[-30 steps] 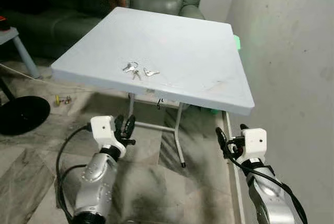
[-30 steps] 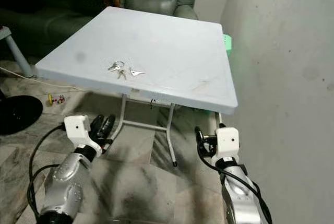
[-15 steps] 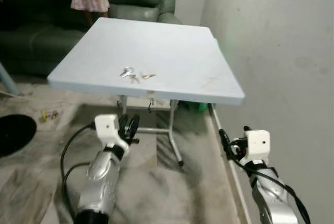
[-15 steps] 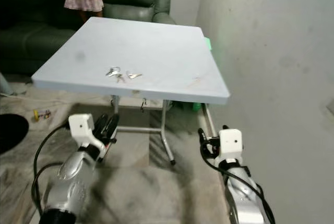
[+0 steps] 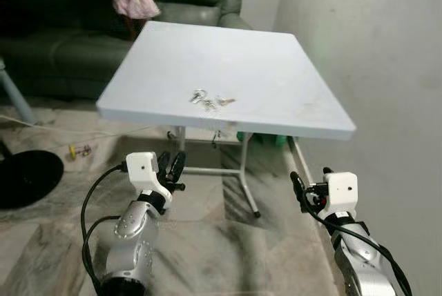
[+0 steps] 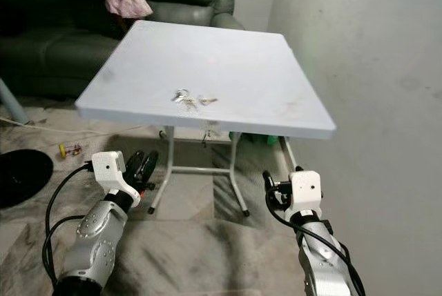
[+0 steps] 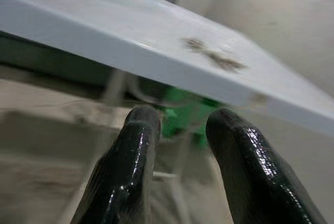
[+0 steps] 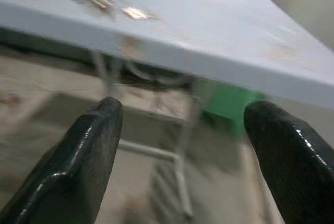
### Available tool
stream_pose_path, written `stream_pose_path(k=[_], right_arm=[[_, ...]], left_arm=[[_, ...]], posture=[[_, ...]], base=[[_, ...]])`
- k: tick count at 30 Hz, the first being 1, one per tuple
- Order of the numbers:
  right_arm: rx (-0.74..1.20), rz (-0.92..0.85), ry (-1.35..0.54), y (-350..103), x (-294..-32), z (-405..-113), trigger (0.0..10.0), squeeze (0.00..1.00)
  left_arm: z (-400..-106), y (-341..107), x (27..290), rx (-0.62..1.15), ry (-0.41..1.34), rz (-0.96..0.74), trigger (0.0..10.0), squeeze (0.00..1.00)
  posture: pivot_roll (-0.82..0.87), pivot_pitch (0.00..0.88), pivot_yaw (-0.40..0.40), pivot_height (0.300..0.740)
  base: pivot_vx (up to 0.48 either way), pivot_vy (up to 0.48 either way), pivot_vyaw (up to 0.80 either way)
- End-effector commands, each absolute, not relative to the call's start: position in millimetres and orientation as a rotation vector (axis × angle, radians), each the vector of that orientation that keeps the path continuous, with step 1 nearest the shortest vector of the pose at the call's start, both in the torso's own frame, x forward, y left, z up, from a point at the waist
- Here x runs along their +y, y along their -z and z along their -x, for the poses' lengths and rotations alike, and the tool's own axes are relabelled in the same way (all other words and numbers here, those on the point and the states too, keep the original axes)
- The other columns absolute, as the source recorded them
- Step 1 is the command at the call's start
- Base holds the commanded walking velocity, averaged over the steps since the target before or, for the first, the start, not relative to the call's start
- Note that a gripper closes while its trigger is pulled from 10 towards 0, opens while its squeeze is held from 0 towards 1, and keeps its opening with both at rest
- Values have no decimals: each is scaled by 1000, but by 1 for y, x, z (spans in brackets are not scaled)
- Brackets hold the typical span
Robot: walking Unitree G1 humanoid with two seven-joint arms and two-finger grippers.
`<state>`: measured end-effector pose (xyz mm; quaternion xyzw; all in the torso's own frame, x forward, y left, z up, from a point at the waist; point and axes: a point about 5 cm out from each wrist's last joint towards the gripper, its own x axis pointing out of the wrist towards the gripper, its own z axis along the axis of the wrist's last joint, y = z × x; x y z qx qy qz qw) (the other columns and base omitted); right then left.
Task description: Hang keys on a hook
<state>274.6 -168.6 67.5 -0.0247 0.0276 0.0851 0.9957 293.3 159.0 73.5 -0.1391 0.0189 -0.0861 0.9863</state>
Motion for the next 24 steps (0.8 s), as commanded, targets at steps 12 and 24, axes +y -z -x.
stream_pose_path(k=[12, 24], right_arm=[[56, 72, -138, -69, -181, -273, 10000, 0], [58, 77, -145, -69, -181, -273, 10000, 0]], left_arm=[[-296, -77, 147, 28, 199, 293, 10000, 0], [-296, -71, 142, 87, 189, 243, 10000, 0]], posture=[[178, 0, -109, 736], [179, 0, -111, 736]], base=[[0, 480, 0], [0, 40, 0]])
